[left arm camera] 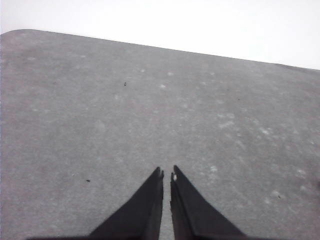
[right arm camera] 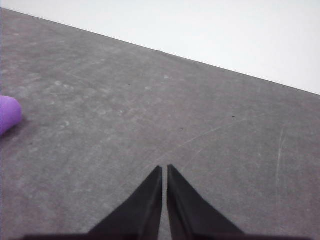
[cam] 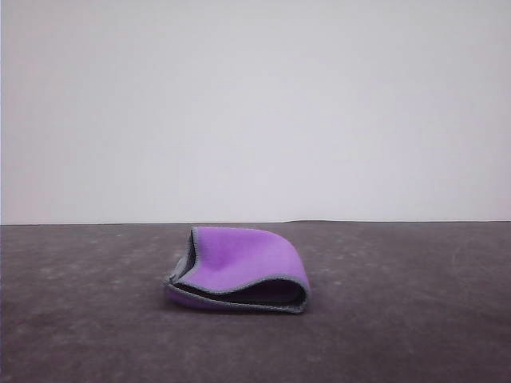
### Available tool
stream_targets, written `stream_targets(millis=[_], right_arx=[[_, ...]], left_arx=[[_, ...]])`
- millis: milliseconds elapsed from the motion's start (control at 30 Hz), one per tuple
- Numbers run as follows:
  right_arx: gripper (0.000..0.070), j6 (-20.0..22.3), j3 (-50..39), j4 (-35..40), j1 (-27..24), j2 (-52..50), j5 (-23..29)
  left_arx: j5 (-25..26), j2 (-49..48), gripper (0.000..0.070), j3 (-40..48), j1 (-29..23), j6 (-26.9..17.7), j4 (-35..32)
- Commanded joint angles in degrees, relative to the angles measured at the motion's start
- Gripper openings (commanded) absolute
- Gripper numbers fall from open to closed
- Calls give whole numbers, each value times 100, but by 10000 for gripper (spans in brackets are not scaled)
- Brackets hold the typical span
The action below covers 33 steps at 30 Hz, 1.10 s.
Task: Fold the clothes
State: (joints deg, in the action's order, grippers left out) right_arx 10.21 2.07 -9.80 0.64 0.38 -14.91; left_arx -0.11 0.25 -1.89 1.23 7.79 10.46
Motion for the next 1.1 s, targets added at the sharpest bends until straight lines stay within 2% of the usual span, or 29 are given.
stream_targets(millis=[0, 200, 400, 600, 1067], right_arx=[[10, -83, -59, 68, 7, -17, 26], [10, -174, -136, 27, 107, -17, 505], [10, -546, -136, -7, 111, -17, 933], [10, -677, -136, -25, 111, -17, 1043], [10, -659, -131, 82, 105, -17, 1047]], left_arx=[[-12, -11, 16, 118, -9, 46, 24], [-11, -11, 16, 118, -9, 46, 24], [-12, -11, 16, 118, -9, 46, 24], [-12, -11, 16, 118, -9, 46, 24], [-12, -11, 16, 118, -9, 46, 24]])
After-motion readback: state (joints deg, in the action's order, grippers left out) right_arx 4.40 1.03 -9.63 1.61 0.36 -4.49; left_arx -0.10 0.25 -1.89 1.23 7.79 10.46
